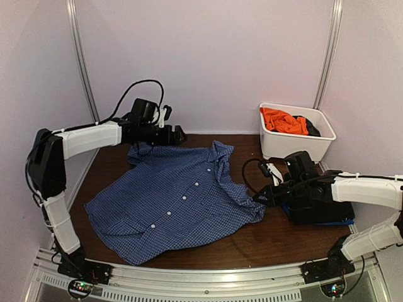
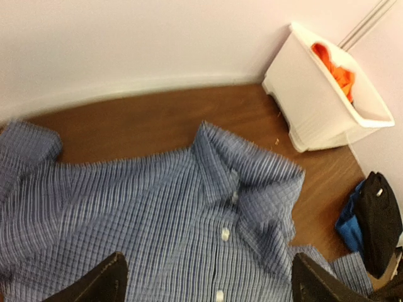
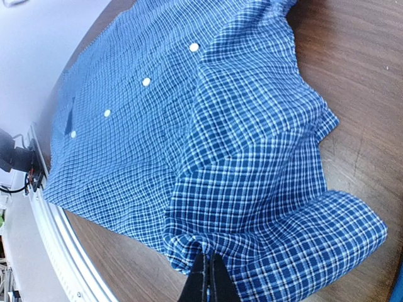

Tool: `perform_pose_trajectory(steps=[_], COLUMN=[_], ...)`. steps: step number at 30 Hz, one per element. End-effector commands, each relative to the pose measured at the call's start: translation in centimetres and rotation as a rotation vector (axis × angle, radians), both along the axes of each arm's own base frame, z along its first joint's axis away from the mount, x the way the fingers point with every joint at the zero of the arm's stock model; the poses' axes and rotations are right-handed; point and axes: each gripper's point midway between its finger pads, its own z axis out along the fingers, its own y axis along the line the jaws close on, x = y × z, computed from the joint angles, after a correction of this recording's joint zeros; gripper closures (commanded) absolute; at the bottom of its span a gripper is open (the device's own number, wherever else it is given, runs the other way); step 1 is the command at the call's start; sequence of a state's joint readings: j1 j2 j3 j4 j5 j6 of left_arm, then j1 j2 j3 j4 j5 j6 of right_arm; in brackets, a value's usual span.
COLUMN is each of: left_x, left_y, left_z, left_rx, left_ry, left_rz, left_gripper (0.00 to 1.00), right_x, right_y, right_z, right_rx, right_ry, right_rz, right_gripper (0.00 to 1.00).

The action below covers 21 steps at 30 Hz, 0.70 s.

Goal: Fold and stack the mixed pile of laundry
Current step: Adjust the crumpled shirt at the center of the board.

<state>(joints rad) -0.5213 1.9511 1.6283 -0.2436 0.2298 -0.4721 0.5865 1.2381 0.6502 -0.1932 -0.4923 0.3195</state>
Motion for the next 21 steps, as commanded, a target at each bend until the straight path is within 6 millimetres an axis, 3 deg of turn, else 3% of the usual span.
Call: perform_pose_trajectory(steps=[1,5,10,16,21], left_x=[-10.2,-18.4,-26.2,-31.1,-32.8], left_y=[3.2,4.7,5.2,3.9,5.5], left_z=[-2.0,-6.3,-12.1,-12.5,-14.9], left_rx=[0.124,0.182,0.267,0.261,0.293], left_ry=[0.027,0.127,0.285,0.234,0.267], left_rz=[-0.011,-0.035,-0.088,-0.138,-0.108], left_gripper=[0.02,0.02,0.03,0.02,0.02], right_x=[0.9,2.2,5.2,8.3,9.2], right_y=[1.5,1.6,1.8,2.4,2.9], right_z=[3.9,5.6,7.3,8.9,9.1], right_rx=[0.123,0.155,0.140,0.155,0.153], right_ry=[-0.085,-0.135,-0.194,-0.225,-0.227], right_rz=[0.024,-0.015,-0.086,-0.150,-0.146], right_gripper=[1.00,1.00,1.00,1.00,1.00])
